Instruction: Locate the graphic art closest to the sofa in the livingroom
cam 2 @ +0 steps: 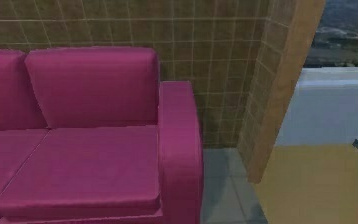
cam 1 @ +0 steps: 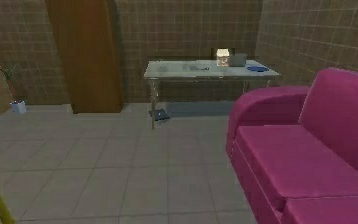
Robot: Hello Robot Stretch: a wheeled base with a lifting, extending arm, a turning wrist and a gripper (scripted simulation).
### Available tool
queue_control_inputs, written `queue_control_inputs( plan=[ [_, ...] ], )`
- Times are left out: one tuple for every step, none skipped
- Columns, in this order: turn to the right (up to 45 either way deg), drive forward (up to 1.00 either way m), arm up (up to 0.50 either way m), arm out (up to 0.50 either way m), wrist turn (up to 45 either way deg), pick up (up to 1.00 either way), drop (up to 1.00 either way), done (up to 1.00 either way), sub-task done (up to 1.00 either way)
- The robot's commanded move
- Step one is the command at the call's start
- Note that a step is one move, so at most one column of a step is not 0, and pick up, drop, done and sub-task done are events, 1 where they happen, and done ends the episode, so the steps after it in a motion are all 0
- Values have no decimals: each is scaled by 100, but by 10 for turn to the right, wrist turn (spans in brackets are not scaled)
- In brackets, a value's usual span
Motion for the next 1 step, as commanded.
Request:
queue_control_inputs(
  plan=[
    [0,100,0,0,0,0,0,0,0]
  ],
)
